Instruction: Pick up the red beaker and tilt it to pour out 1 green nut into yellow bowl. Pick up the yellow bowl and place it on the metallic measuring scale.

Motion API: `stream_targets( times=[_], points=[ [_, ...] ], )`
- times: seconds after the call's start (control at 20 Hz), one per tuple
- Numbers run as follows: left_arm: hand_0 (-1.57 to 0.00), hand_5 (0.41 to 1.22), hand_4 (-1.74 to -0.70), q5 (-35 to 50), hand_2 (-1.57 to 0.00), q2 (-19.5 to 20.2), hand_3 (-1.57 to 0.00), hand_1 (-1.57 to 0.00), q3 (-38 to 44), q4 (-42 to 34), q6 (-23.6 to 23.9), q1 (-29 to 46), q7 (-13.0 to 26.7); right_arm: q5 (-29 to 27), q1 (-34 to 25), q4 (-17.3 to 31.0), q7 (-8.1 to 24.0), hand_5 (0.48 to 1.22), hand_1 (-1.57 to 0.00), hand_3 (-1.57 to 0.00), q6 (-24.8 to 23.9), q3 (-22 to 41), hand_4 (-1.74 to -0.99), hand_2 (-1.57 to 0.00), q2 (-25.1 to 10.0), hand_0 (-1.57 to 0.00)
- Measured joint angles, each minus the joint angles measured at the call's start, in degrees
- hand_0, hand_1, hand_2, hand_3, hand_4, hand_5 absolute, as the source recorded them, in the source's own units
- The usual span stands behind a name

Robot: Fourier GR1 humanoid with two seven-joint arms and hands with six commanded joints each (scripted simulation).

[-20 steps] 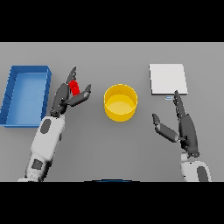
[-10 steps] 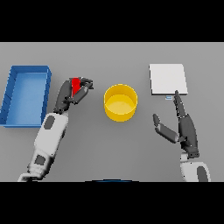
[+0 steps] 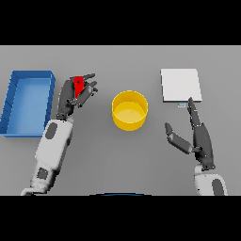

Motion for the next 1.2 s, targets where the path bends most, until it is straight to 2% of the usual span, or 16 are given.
stream_targets(
  times=[0.1, 0.15, 0.25, 0.35, 0.6, 0.75, 0.8, 0.9, 1.15, 1.2],
  points=[
    [-1.55, 1.114, -1.72, -1.4, -1.56, 1.0, -1.55, -1.56, -2.5, -3.0, -0.6, 0.2, 1.0, 0.0, -0.2, 0.5, 0.0, 0.658, 0.00, 0.00, 0.0, 0.1, -1.262, 0.00, 0.2, 0.00],
    [-1.56, 1.117, -1.72, -2.9, -1.56, 1.5, -1.55, -1.56, -4.1, -3.8, -0.6, -0.5, 2.8, 0.3, -0.8, 0.3, 0.6, 0.661, 0.00, 0.00, 0.0, 0.2, -1.261, 0.00, 0.0, 0.00],
    [-1.56, 1.124, -1.73, -6.3, -1.56, 3.9, -1.56, -1.56, -7.7, -6.5, -1.5, -1.7, 7.2, 0.4, 0.1, -0.1, -0.2, 0.666, 0.00, 0.00, 0.1, 0.3, -1.253, 0.00, -0.1, 0.00],
    [-1.56, 1.122, -1.73, -9.4, -1.56, 5.9, -1.56, -1.56, -10.9, -6.2, -3.0, -3.0, 10.8, 0.9, -0.2, 0.0, 0.7, 0.674, 0.00, 0.00, -0.2, 0.1, -1.256, 0.00, -0.5, 0.00],
    [-1.57, 1.114, -1.73, -12.5, -1.57, 8.4, -1.56, -1.57, -15.0, -6.0, -4.4, -5.1, 14.1, 1.5, -0.3, -0.2, 2.0, 0.680, 0.00, 0.00, -0.3, 0.5, -1.254, 0.00, -0.2, 0.00],
    [-1.57, 1.131, -1.74, -17.9, -1.57, 10.7, -1.57, -1.57, -19.4, -5.8, -4.3, -7.2, 18.7, 1.5, -0.3, -0.3, 2.2, 0.685, 0.00, 0.00, -0.3, 0.9, -1.252, 0.00, 0.3, 0.00],
    [-1.57, 1.133, -1.74, -20.5, -1.57, 11.4, -1.57, -1.57, -21.6, -5.6, -4.7, -8.5, 20.8, 1.0, 0.5, -0.7, 1.3, 0.687, 0.00, 0.00, 0.2, 0.8, -1.254, 0.00, 0.0, 0.00],
    [-1.57, 1.127, -1.74, -24.9, -1.57, 13.1, -1.57, -1.57, -25.7, -4.8, -5.8, -10.6, 22.0, 1.0, 0.3, -0.9, 2.0, 0.690, 0.00, 0.00, 0.3, 0.9, -1.256, 0.00, 0.2, 0.00],
    [-1.57, 1.190, -1.74, -33.6, -1.57, 16.1, -1.57, -1.57, -34.0, -2.2, -8.8, -15.7, 22.8, 1.2, 0.6, -1.9, 2.8, 0.704, 0.00, 0.00, 0.4, 1.5, -1.274, 0.00, 0.5, 0.00],
    [-1.57, 1.196, -1.69, -34.7, -1.57, 16.7, -1.57, -1.57, -35.3, -2.7, -10.1, -16.9, 22.5, 1.1, 0.3, -1.4, 3.1, 0.705, 0.00, 0.00, 0.3, 0.8, -1.282, 0.00, -0.1, 0.00]
  ],
)
